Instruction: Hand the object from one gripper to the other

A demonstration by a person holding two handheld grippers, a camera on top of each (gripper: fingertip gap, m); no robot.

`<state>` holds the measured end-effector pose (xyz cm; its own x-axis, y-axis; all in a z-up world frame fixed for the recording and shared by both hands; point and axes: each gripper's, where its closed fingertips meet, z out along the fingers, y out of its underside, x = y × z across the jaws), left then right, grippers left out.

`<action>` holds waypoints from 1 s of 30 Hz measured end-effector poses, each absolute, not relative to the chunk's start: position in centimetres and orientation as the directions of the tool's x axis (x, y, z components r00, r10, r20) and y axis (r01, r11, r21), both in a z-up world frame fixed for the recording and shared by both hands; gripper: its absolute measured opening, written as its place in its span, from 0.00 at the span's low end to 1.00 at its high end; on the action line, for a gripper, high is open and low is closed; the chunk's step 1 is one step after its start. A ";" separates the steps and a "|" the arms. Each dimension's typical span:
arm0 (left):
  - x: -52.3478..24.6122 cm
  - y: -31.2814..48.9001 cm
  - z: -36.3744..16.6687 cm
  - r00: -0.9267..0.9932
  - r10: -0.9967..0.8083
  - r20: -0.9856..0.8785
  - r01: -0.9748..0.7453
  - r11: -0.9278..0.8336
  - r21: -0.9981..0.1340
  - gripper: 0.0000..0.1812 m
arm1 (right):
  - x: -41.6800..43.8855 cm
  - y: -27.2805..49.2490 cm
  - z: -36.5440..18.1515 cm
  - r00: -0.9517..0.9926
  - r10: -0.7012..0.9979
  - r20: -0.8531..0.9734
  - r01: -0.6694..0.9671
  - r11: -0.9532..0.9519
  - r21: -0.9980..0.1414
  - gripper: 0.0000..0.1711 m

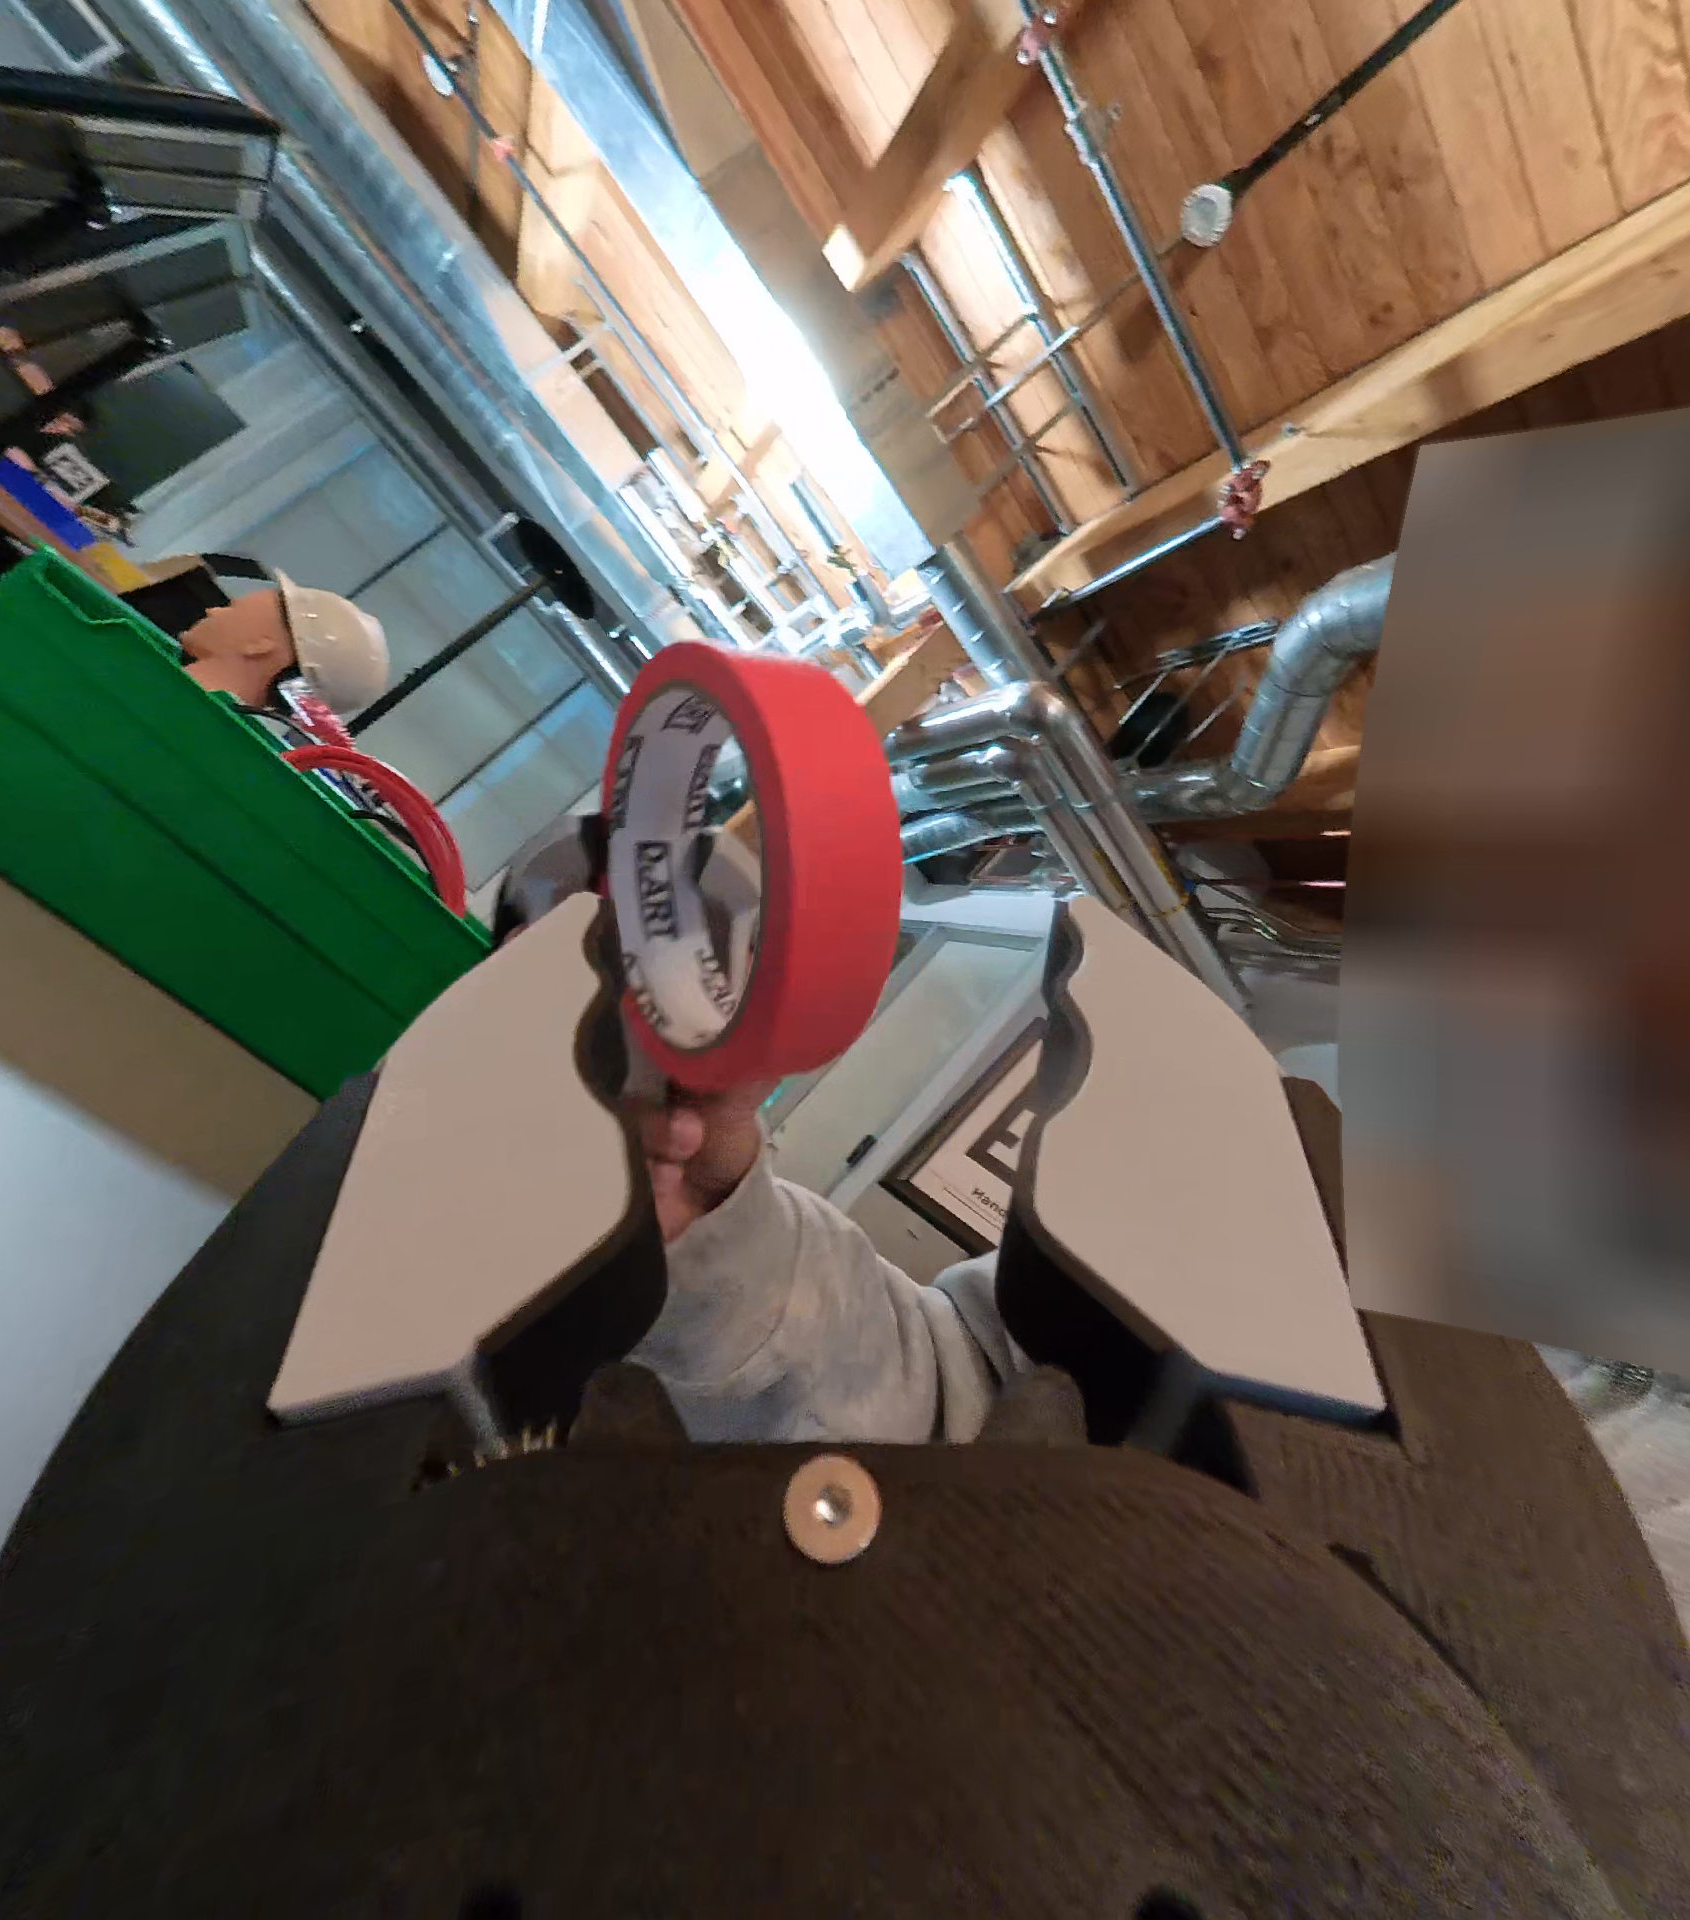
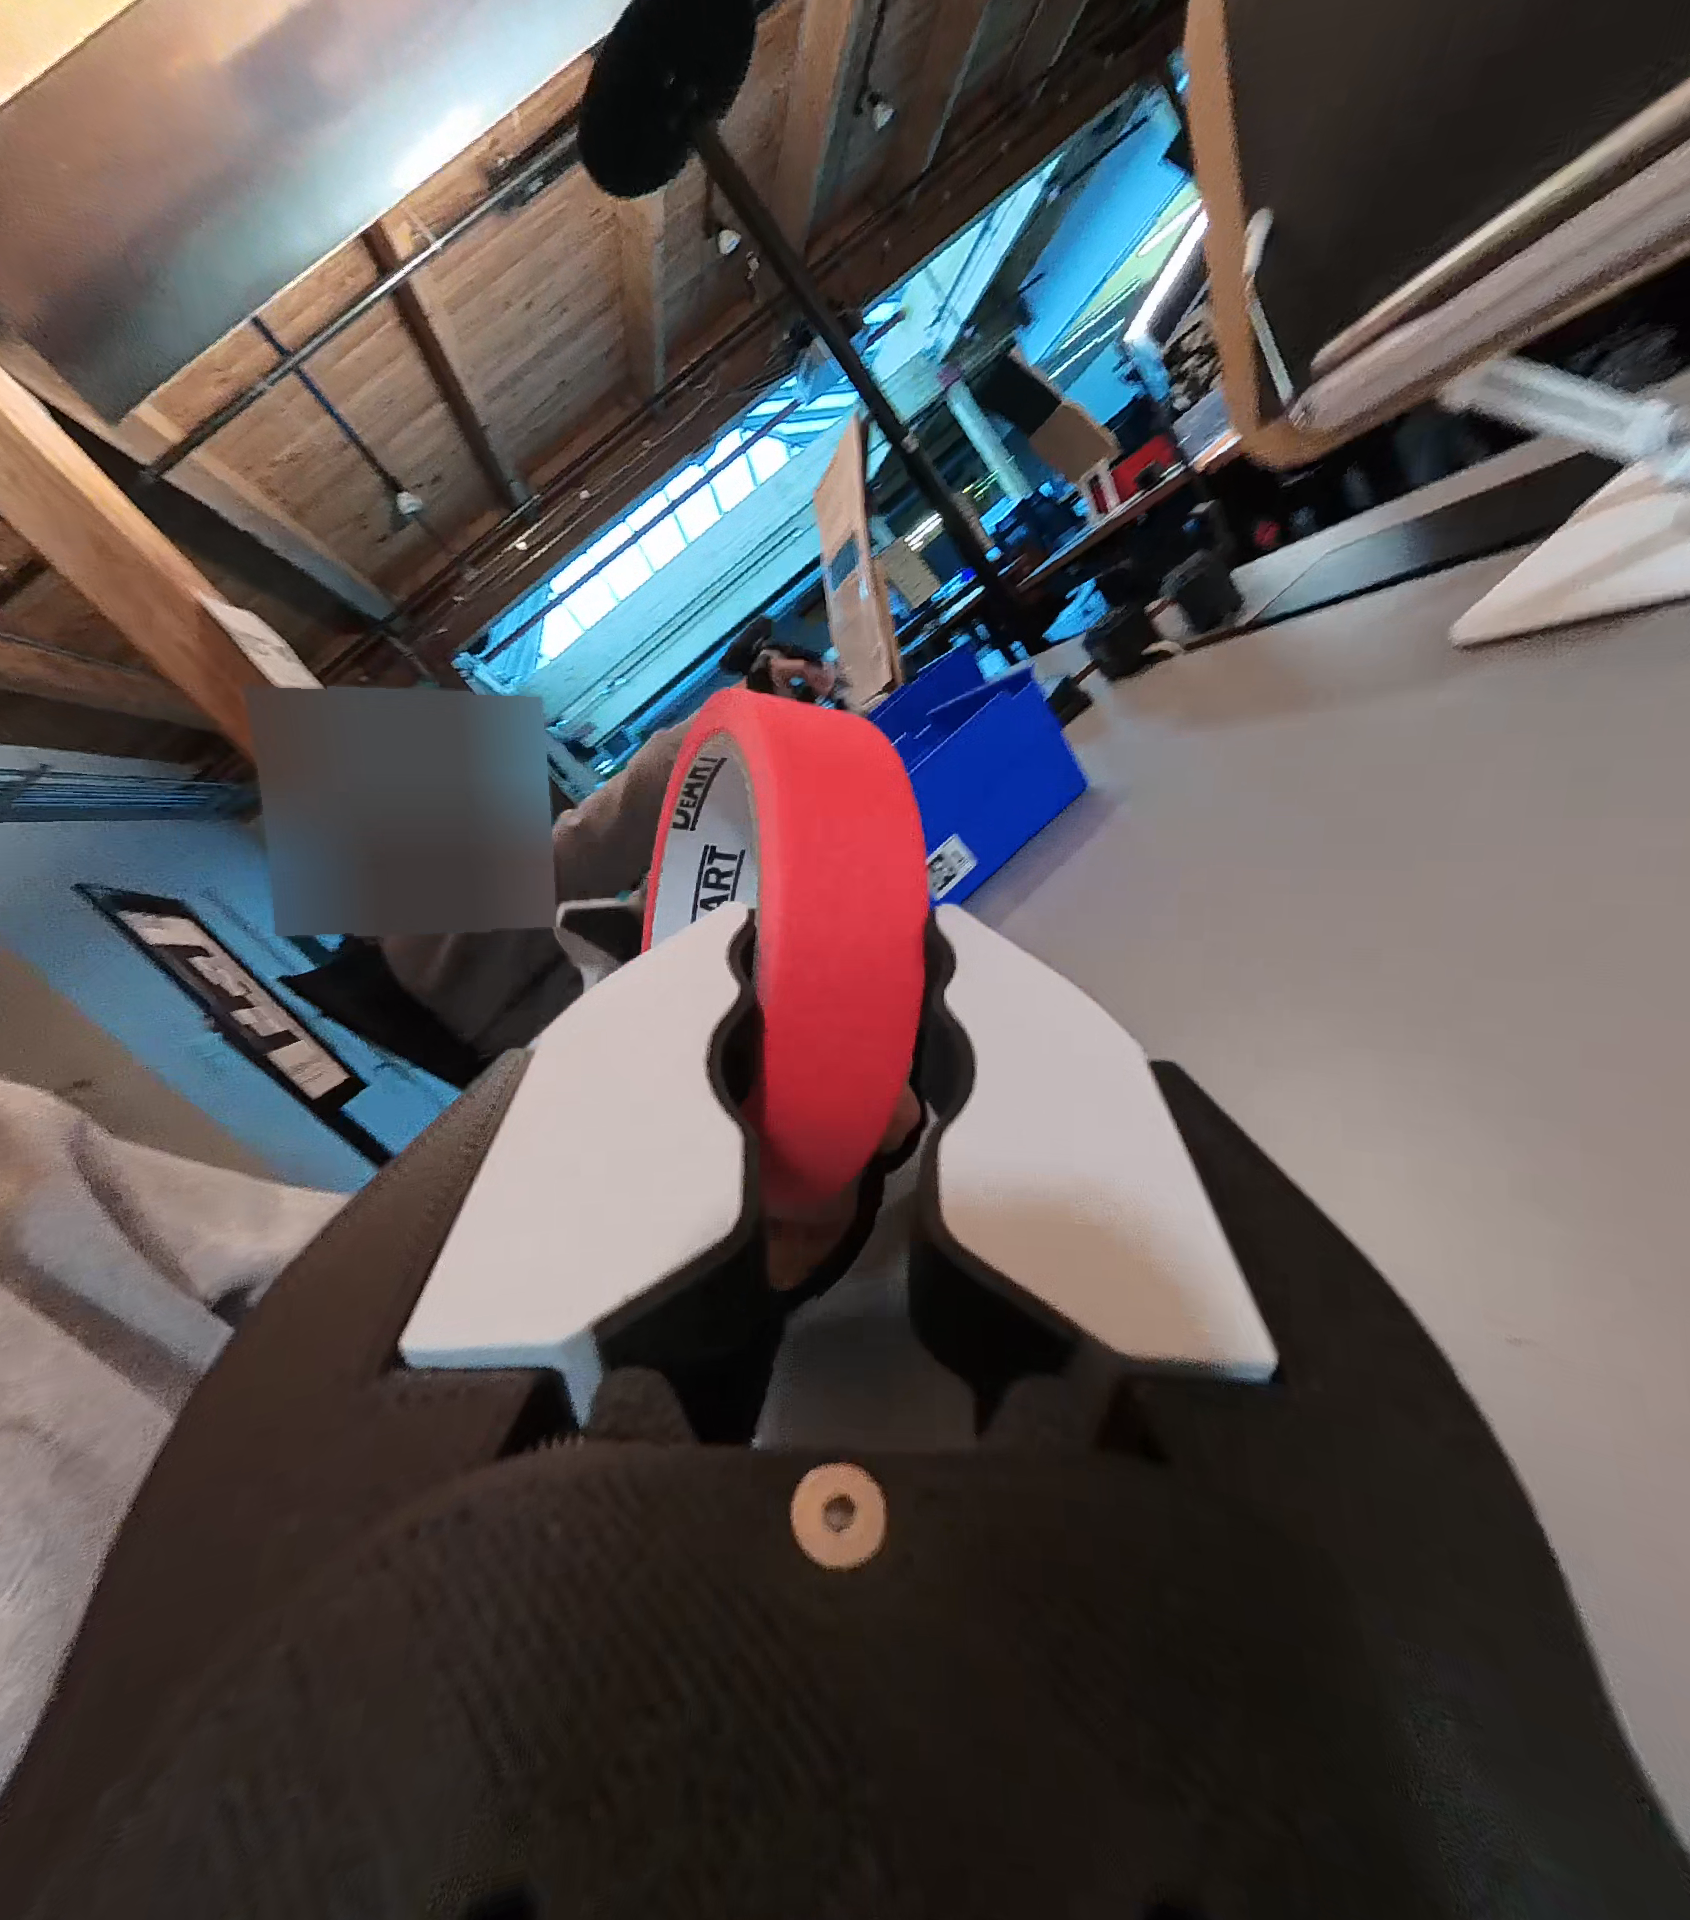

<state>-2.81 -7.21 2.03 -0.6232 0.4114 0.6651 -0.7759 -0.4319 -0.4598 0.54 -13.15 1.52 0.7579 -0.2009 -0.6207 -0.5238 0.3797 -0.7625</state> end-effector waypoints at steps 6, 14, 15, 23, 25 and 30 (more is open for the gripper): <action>-2.7 -7.6 1.6 -0.611 0.396 0.686 -0.785 -0.417 -0.459 0.44 | 1.6 -19.1 6.8 0.751 -0.481 -0.452 -0.306 0.353 -0.884 0.17; -2.6 -7.8 1.4 -0.603 0.392 0.694 -0.791 -0.405 -0.458 0.42 | 4.0 -36.5 7.6 0.210 -0.976 0.059 -0.109 -0.083 -0.991 0.17; -2.6 -7.8 1.4 -0.603 0.392 0.695 -0.791 -0.406 -0.458 0.42 | 4.1 -38.2 6.9 0.158 -0.983 0.096 -0.134 -0.117 -0.984 0.17; -2.5 -7.7 1.3 -0.601 0.389 0.698 -0.792 -0.406 -0.456 0.41 | 5.2 -42.9 1.2 0.043 -0.992 0.120 -0.284 -0.128 -0.950 0.17; -2.4 -7.6 1.3 -0.599 0.389 0.700 -0.793 -0.408 -0.452 0.40 | 5.4 -42.7 0.4 0.039 -0.988 0.152 -0.305 -0.157 -0.939 0.17; -2.2 -7.3 1.4 -0.596 0.392 0.701 -0.795 -0.415 -0.443 0.40 | 5.9 -42.4 -1.1 0.050 -0.984 0.174 -0.340 -0.180 -0.923 0.17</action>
<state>-2.19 -7.33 1.37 -0.5959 0.3924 0.7007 -0.7946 -0.4148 -0.4434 5.90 -42.36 -1.13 0.0495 -0.9835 0.1738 -0.3395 -0.1803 -0.9232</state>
